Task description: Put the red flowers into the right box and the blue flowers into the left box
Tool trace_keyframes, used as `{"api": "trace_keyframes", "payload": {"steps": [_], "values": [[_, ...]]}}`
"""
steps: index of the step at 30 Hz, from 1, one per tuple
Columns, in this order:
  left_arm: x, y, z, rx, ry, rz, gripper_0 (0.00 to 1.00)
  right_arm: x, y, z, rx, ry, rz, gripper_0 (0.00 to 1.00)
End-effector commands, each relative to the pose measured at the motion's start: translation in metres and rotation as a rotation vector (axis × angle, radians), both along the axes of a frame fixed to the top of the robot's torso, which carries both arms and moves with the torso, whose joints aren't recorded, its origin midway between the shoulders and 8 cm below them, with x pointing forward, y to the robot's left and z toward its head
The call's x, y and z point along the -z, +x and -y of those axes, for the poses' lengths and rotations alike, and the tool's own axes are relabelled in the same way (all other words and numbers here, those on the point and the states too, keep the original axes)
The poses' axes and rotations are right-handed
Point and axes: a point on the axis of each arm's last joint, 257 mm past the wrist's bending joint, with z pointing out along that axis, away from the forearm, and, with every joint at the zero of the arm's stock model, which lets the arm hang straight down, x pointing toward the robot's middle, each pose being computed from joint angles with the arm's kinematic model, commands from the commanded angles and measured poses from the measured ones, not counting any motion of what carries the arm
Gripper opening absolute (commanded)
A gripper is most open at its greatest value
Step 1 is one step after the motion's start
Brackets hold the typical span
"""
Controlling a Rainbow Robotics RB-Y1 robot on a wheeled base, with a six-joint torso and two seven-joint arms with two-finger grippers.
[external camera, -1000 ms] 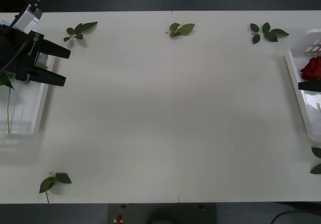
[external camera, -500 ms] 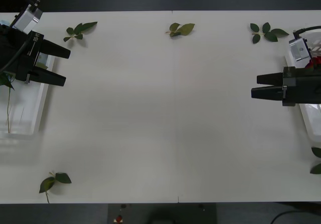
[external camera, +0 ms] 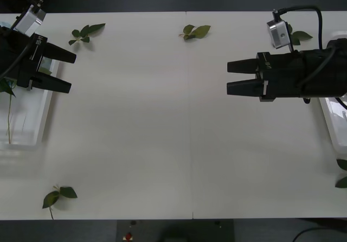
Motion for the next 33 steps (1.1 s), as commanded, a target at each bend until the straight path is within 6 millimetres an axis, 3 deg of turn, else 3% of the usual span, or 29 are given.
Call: {"api": "trace_keyframes", "payload": {"steps": [1, 9, 16, 33], "values": [[-0.026, 0.006, -0.006, 0.010, 0.028, 0.072, 1.00, -0.015, -0.006, -0.034, -0.071, 0.006, 0.089, 0.99], [-0.026, 0.006, -0.006, 0.010, 0.028, 0.072, 1.00, -0.016, -0.011, -0.089, -0.118, 0.047, 0.123, 0.99], [-0.026, 0.006, -0.006, 0.010, 0.028, 0.072, 1.00, -0.013, 0.005, -0.122, -0.090, 0.076, 0.095, 0.99], [-0.026, 0.006, -0.006, 0.010, 0.028, 0.072, 1.00, -0.015, 0.010, -0.130, -0.076, 0.098, 0.082, 0.99]]}}
